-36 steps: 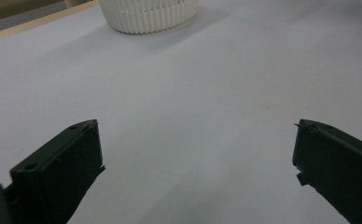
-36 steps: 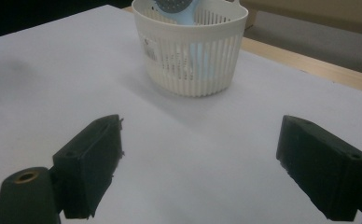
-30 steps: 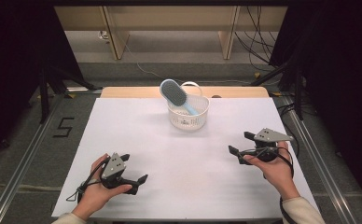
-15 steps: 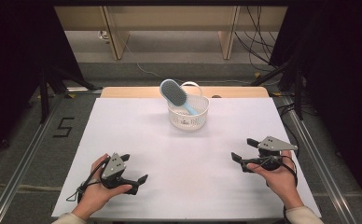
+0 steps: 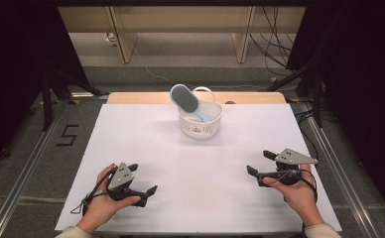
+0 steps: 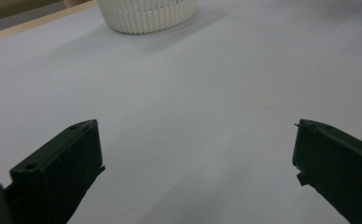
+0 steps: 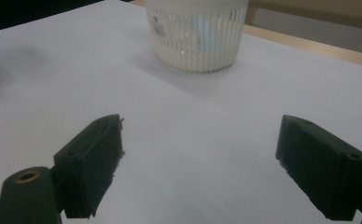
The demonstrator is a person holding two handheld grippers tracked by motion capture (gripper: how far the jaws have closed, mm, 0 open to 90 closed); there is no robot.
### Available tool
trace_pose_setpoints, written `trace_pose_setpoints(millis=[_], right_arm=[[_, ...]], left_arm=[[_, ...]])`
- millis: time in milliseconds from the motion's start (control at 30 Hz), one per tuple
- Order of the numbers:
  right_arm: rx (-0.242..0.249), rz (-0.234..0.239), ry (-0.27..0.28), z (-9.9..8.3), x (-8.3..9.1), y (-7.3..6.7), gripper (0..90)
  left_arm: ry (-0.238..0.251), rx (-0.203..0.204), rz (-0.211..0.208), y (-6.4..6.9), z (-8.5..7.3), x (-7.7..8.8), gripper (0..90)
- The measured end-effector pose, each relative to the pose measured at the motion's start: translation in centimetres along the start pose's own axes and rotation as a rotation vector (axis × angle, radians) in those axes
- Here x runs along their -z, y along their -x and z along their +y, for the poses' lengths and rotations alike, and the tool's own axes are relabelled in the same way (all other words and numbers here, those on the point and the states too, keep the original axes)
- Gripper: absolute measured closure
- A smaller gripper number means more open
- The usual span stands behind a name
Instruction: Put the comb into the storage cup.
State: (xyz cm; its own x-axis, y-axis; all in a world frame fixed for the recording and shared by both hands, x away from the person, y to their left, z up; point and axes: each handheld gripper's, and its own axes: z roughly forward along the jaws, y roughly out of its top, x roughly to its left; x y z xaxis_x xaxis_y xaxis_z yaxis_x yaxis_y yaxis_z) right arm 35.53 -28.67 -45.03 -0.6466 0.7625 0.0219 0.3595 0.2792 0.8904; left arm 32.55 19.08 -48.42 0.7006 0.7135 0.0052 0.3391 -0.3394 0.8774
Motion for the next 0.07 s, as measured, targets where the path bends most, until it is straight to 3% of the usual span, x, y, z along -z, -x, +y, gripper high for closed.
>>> trace_pose_setpoints(millis=[67], right_arm=[[0.003, 0.000, 0.001, -0.02, -0.05, -0.01, 15.6]], left_arm=[[-0.002, -0.001, -0.001, -0.01, 0.00, 0.00, 0.9]])
